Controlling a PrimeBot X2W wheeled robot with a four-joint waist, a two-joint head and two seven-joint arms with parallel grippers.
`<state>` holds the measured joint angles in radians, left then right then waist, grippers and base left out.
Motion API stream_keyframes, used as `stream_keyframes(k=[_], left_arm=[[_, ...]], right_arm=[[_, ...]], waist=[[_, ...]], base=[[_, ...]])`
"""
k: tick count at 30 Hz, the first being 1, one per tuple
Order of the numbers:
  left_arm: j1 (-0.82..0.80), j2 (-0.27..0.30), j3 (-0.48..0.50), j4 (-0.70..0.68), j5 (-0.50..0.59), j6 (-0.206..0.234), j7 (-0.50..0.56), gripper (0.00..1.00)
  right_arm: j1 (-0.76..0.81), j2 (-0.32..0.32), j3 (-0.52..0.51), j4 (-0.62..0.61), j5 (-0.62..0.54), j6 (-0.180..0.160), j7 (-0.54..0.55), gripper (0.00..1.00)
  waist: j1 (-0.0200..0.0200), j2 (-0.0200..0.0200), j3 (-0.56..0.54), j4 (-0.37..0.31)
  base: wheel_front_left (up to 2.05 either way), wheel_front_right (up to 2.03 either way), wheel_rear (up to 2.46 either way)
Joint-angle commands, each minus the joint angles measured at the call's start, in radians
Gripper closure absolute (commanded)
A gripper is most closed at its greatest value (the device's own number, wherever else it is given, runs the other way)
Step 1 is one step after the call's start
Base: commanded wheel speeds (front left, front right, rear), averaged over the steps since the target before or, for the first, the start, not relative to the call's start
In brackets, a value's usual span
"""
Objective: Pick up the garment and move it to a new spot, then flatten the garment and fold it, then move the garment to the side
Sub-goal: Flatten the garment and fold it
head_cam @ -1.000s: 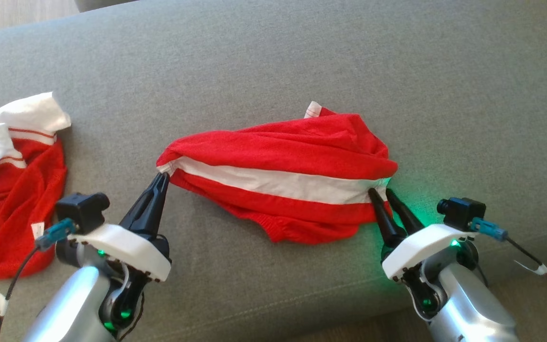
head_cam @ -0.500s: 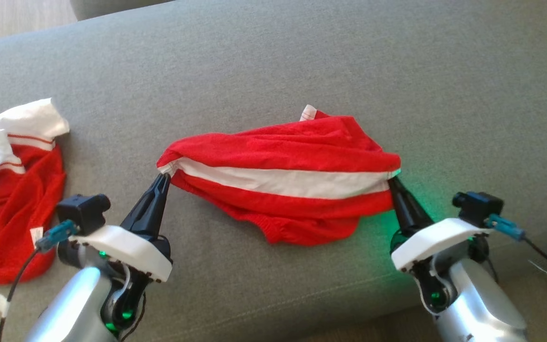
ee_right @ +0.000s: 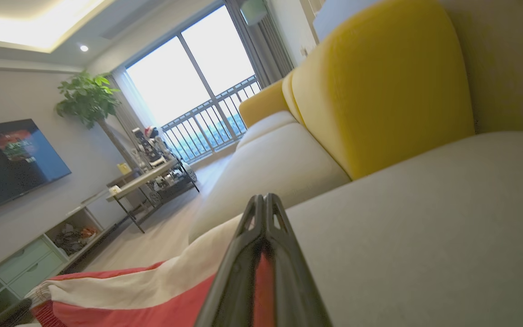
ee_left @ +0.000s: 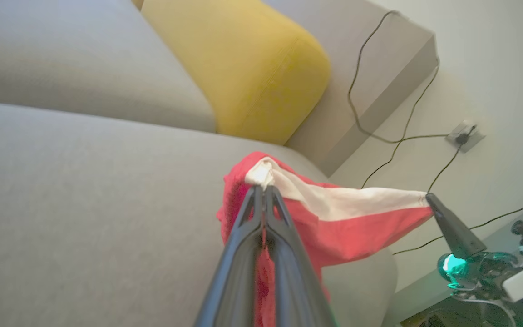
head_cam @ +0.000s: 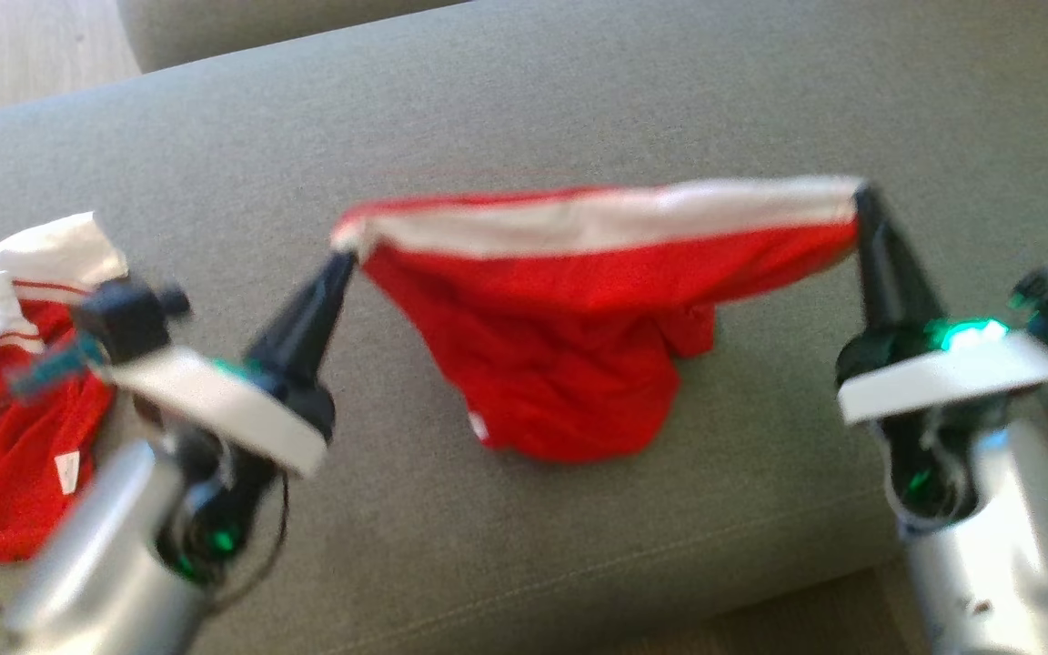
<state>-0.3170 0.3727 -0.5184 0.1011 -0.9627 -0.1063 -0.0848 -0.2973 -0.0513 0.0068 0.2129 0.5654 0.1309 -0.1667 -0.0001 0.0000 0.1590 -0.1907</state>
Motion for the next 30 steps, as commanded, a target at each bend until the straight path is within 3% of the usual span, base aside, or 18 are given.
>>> stream_keyframes(k=[1, 6, 13, 18, 23, 26, 30], left_arm=[[-0.125, 0.042, 0.073, -0.077, -0.047, -0.005, 0.042, 1.00], [-0.345, 0.076, 0.123, -0.148, -0.160, -0.001, 0.211, 1.00], [-0.736, 0.116, 0.107, -0.008, -0.028, -0.006, 0.282, 1.00], [-0.941, 0.105, 0.060, 0.105, 0.115, -0.019, 0.178, 1.00], [-1.138, 0.096, -0.017, 0.235, 0.315, -0.023, -0.077, 1.00], [-1.178, 0.089, -0.073, 0.260, 0.360, -0.024, -0.163, 1.00], [-1.093, 0.118, -0.122, 0.192, 0.375, -0.024, -0.176, 1.00]], right_arm=[[-0.084, 0.001, -0.001, -0.087, 0.007, 0.000, 0.030, 1.00], [-0.272, 0.001, -0.064, -0.150, -0.073, 0.000, 0.104, 1.00], [-0.670, 0.001, -0.150, 0.047, -0.202, 0.000, 0.062, 1.00], [-0.888, 0.001, -0.193, 0.178, -0.254, 0.000, -0.046, 1.00], [-1.066, 0.001, -0.218, 0.197, -0.332, 0.000, -0.093, 1.00], [-1.073, 0.001, -0.220, 0.101, -0.343, 0.000, -0.094, 1.00], [-0.951, 0.001, -0.146, 0.039, -0.312, 0.000, -0.095, 1.00]], waist=[[0.0001, 0.0000, 0.005, -0.006], [0.0001, 0.0000, 0.052, -0.015], [0.0001, 0.0000, 0.192, -0.023], [0.0001, 0.0000, 0.288, -0.007], [0.0001, 0.0000, 0.398, 0.021], [0.0001, 0.0000, 0.449, 0.043], [0.0001, 0.0000, 0.478, 0.056]], base=[[0.00, 0.00, 0.00], [0.00, 0.00, 0.00], [0.00, 0.00, 0.00], [0.00, 0.00, 0.00], [0.00, 0.00, 0.00], [0.00, 0.00, 0.00], [0.00, 0.00, 0.00]])
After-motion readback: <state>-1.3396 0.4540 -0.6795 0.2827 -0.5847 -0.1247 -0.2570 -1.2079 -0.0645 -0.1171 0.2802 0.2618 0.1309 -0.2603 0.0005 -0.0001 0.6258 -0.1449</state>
